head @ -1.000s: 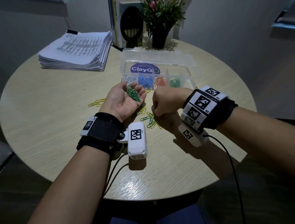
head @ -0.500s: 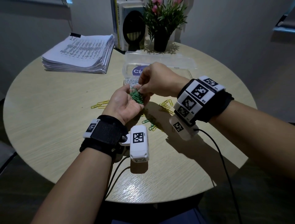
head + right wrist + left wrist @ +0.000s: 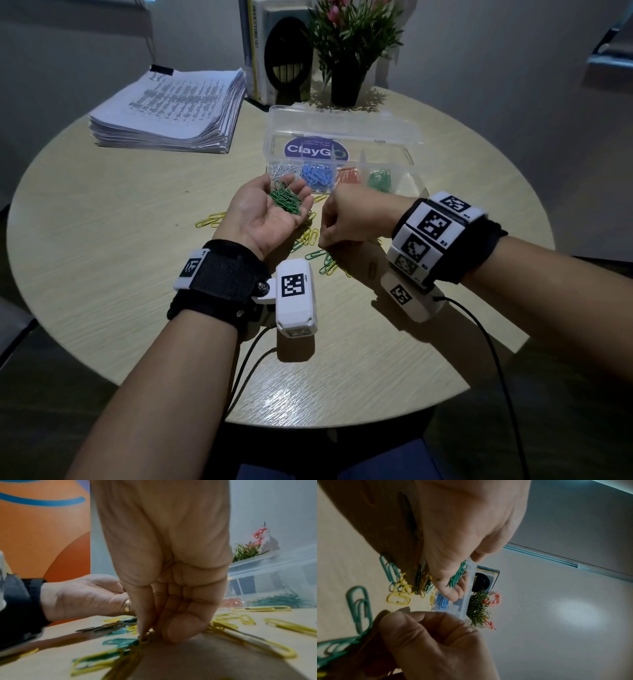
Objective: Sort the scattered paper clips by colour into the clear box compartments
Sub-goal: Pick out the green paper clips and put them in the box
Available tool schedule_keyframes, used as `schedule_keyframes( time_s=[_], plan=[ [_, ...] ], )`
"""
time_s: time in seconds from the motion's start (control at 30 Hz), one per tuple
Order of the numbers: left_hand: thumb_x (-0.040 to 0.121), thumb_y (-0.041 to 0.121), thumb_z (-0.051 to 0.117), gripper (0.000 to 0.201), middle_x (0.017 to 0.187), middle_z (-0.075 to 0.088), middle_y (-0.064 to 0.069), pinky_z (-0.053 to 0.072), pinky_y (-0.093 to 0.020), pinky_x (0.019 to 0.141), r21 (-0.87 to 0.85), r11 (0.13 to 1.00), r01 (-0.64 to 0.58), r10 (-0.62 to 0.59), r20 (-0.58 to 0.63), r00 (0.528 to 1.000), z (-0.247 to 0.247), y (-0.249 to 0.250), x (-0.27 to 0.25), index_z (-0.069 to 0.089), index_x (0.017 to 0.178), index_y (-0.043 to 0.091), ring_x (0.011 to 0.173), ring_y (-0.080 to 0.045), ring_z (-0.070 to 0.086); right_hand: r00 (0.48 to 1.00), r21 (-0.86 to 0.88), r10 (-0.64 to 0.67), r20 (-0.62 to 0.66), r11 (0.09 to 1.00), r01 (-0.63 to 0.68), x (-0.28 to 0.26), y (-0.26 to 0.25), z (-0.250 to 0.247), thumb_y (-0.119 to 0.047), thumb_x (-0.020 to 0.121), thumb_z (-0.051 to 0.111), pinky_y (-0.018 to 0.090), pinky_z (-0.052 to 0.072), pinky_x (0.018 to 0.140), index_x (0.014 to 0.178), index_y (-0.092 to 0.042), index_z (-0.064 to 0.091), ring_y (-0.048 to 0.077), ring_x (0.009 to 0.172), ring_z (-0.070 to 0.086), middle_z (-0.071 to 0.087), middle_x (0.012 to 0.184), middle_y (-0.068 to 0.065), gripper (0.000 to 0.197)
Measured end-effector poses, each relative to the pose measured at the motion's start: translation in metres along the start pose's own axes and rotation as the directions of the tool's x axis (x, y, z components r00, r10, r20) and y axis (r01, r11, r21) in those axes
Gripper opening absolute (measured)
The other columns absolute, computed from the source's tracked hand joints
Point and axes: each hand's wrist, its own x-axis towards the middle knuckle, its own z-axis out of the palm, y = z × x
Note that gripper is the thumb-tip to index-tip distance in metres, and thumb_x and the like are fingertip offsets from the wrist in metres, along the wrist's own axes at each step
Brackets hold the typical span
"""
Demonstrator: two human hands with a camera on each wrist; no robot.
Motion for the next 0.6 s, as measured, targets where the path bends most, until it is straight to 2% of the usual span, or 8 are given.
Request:
schedule_keyframes(
  time_s=[0.2, 0.37, 0.4, 0.47, 0.5, 0.53, 0.6],
  plan=[
    [0.103, 0.031, 0.024, 0.045, 0.079, 0.057, -0.011, 0.048, -0.034, 0.079, -0.001, 1.0, -0.001, 0.001, -0.002, 1.0, 0.0, -0.001, -0.002, 0.055, 0.085, 0.004, 0.076, -0.022, 0.057, 1.0, -0.061, -0.002, 0.0, 0.998, 0.002, 0.003, 0.007, -0.005, -0.017, 0.085, 0.068, 0.026, 0.049, 0.071, 0.104, -0.008, 0.072, 0.021, 0.089, 0.064, 0.071, 0.1, 0.008, 0.022],
    [0.103, 0.031, 0.024, 0.044, 0.079, 0.057, -0.012, 0.048, -0.034, 0.078, 0.004, 1.0, -0.003, 0.003, -0.009, 1.0, 0.001, -0.001, -0.001, 0.054, 0.084, 0.004, 0.076, -0.022, 0.057, 0.995, 0.022, -0.088, 0.056, 0.996, 0.087, -0.005, 0.01, -0.009, -0.01, 0.081, 0.071, 0.027, 0.054, 0.079, 0.092, -0.016, 0.072, 0.012, 0.086, 0.066, 0.073, 0.097, -0.002, 0.012],
    [0.103, 0.031, 0.024, 0.044, 0.079, 0.057, -0.012, 0.048, -0.034, 0.077, 0.006, 1.0, -0.005, 0.005, -0.009, 1.0, 0.001, -0.001, -0.001, 0.054, 0.084, 0.004, 0.076, -0.022, 0.057, 0.99, 0.024, -0.106, 0.088, 0.994, 0.104, -0.007, 0.009, -0.01, -0.01, 0.079, 0.073, 0.026, 0.055, 0.077, 0.092, -0.017, 0.072, 0.008, 0.082, 0.066, 0.073, 0.095, -0.004, 0.015],
    [0.103, 0.031, 0.025, 0.045, 0.079, 0.057, -0.012, 0.048, -0.034, 0.077, 0.008, 1.0, -0.008, 0.008, -0.012, 1.0, 0.001, -0.001, -0.001, 0.055, 0.084, 0.004, 0.076, -0.022, 0.057, 0.983, -0.037, -0.129, 0.133, 0.99, 0.135, -0.01, 0.008, -0.01, -0.012, 0.079, 0.075, 0.013, 0.05, 0.059, 0.093, -0.018, 0.071, -0.003, 0.066, 0.061, 0.07, 0.086, -0.009, 0.016],
    [0.103, 0.031, 0.024, 0.045, 0.079, 0.058, -0.012, 0.048, -0.034, 0.077, 0.007, 1.0, -0.006, 0.006, -0.013, 1.0, 0.001, -0.001, -0.002, 0.055, 0.084, 0.004, 0.076, -0.022, 0.057, 0.981, -0.084, -0.136, 0.138, 0.985, 0.148, -0.01, 0.007, -0.009, -0.014, 0.08, 0.074, 0.009, 0.043, 0.05, 0.094, -0.017, 0.071, -0.004, 0.059, 0.057, 0.067, 0.081, -0.01, 0.015],
    [0.103, 0.031, 0.024, 0.045, 0.078, 0.058, -0.012, 0.048, -0.034, 0.077, 0.005, 1.0, -0.005, 0.005, -0.014, 1.0, 0.001, -0.001, -0.002, 0.055, 0.084, 0.004, 0.076, -0.022, 0.057, 0.98, -0.124, -0.143, 0.135, 0.979, 0.16, -0.01, 0.007, -0.009, -0.017, 0.081, 0.073, 0.009, 0.037, 0.047, 0.096, -0.016, 0.072, -0.002, 0.057, 0.054, 0.064, 0.08, -0.009, 0.015],
    [0.103, 0.031, 0.025, 0.045, 0.078, 0.058, -0.012, 0.048, -0.034, 0.077, 0.003, 1.0, -0.006, 0.006, -0.013, 1.0, 0.001, -0.001, -0.002, 0.055, 0.084, 0.004, 0.076, -0.022, 0.057, 0.981, -0.168, -0.149, 0.127, 0.971, 0.17, -0.009, 0.006, -0.007, -0.02, 0.084, 0.07, 0.01, 0.034, 0.049, 0.1, -0.014, 0.072, 0.005, 0.063, 0.052, 0.065, 0.085, -0.005, 0.016]
  ],
)
